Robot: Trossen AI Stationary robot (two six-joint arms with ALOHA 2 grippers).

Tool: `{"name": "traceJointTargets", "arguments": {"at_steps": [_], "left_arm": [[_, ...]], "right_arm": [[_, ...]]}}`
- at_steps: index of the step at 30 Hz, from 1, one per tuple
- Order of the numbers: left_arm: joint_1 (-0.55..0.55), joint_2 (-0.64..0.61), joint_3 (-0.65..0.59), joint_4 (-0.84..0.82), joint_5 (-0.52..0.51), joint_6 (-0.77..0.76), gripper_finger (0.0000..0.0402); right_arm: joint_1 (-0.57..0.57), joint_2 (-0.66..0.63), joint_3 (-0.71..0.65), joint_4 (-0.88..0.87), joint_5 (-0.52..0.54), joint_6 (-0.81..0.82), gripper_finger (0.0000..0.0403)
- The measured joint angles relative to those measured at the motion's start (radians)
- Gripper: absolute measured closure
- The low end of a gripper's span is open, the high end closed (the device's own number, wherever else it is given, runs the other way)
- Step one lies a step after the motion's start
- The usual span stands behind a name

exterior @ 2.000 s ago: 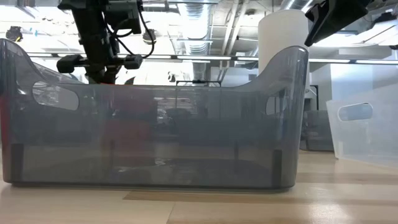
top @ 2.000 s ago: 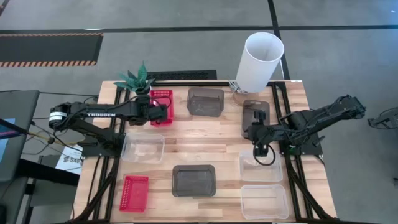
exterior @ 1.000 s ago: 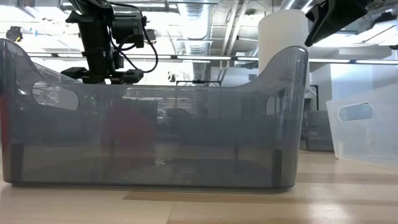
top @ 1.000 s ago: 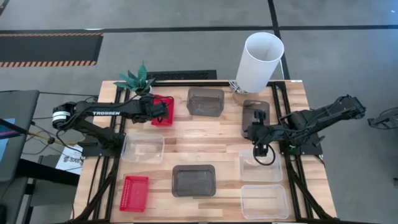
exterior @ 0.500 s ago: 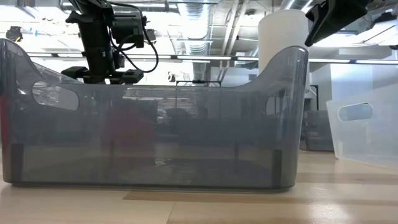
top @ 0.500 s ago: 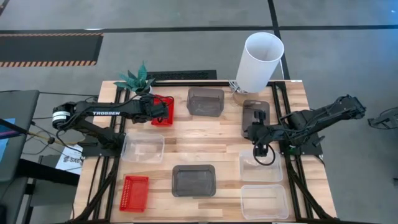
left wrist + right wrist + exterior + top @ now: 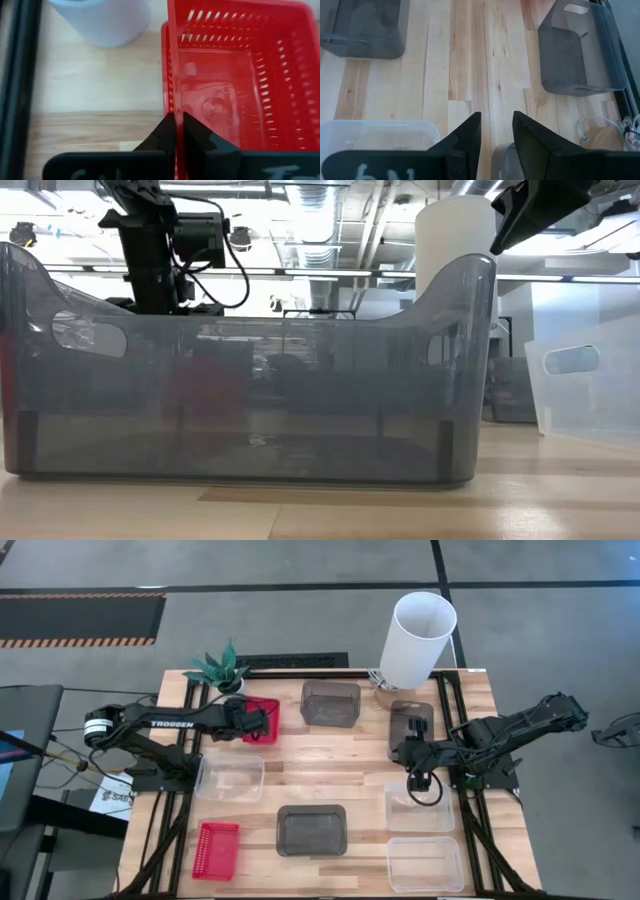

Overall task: Stack baskets by color
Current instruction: Stack the middle red bin on the top red bin, then stack the middle transparent bin on the left transparent bin

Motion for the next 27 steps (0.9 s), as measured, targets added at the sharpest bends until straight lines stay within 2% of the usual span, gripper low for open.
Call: {"name": "traceJointTargets", "arguments": {"at_steps": [5, 16, 22, 27], "left_arm": [[0.000, 0.000, -0.024, 0.037, 0.009, 0.000, 0.0373], [-0.002, -0.017, 0.012, 0.025, 0.002, 0.102, 0.0218], [-0.026, -0.069, 0.107, 0.014, 0.100, 0.244, 0.0171], [-0.085, -0.095, 0.174, 0.002, 0.204, 0.358, 0.0162]], "right_arm": [[0.000, 0.000, 0.000, 0.000, 0.000, 0.000, 0.0271], [0.000, 0.000, 0.000, 0.000, 0.000, 0.000, 0.0271], [0.000, 0.000, 0.000, -0.006, 0.000, 0.000, 0.0269], [0.000, 0.000, 0.000, -0.008, 0.000, -0.001, 0.0271]]}}
